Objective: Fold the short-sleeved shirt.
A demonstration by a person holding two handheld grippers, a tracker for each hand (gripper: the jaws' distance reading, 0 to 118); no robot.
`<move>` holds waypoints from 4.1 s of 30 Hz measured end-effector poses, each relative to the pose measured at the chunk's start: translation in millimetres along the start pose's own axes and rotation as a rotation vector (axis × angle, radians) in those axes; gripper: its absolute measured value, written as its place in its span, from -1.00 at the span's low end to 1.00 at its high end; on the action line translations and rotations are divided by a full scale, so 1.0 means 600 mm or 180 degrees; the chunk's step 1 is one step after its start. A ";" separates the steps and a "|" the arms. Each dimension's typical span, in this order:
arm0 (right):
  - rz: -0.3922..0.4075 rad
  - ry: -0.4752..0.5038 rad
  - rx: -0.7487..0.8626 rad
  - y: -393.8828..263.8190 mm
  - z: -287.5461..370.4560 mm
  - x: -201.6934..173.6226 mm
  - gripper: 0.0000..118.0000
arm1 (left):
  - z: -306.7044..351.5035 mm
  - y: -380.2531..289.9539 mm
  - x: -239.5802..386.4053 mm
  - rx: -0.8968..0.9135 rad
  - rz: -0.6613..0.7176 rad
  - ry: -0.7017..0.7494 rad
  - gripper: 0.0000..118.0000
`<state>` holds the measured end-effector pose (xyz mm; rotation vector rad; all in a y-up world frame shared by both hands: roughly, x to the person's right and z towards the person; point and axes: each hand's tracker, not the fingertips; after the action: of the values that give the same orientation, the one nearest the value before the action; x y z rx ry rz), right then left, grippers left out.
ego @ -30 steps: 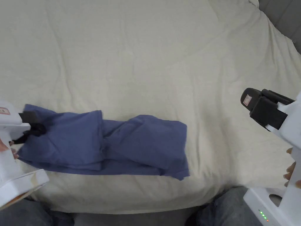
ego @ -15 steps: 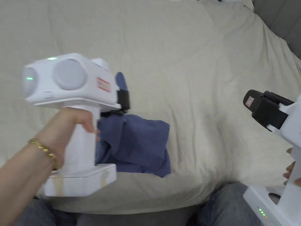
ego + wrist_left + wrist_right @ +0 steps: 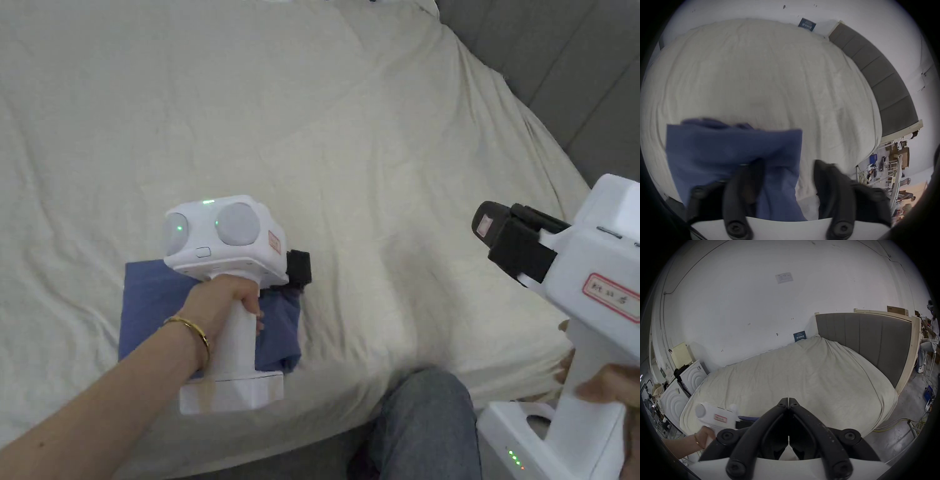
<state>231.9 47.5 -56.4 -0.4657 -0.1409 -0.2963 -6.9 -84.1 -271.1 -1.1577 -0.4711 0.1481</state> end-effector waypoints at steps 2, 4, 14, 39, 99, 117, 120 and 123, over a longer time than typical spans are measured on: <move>0.0009 0.0035 0.0001 0.000 -0.003 -0.004 -0.98 | 0.058 0.003 -0.002 0.0529 -0.0187 0.0142 -0.83; 0.0004 0.0094 -0.0002 -0.002 -0.009 -0.010 -0.98 | 0.109 -0.005 -0.005 0.0977 -0.0340 0.0164 -1.00; 0.0003 0.0242 -0.0049 -0.011 -0.023 -0.027 -0.98 | -0.010 -0.150 0.023 0.0522 -0.0570 0.0337 -1.00; 0.0898 0.0461 -0.0477 -0.175 -0.243 -0.251 -0.98 | 0.261 -0.165 -0.113 0.2772 -0.0588 0.1585 -1.00; 0.0535 0.0783 -0.0478 -0.042 -0.202 -0.218 -0.97 | 0.296 0.014 -0.554 -0.0174 0.0960 0.0796 -0.67; 0.0908 0.0723 -0.1017 -0.087 -0.353 -0.342 -0.97 | 0.412 0.016 -1.043 0.0085 0.0893 0.3917 0.87; 0.1049 0.0654 -0.1016 -0.080 -0.345 -0.343 -0.97 | 0.411 -0.004 -0.995 0.0170 0.0770 0.4130 0.01; 0.1077 0.0635 -0.0875 -0.064 -0.326 -0.332 -0.97 | 0.426 -0.010 -0.917 0.0676 0.0651 0.4346 -0.92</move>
<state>43.9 -25.7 -253.3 -0.7182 0.1752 -0.0273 -609.0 -63.6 -339.3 -0.8565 0.8504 -0.4059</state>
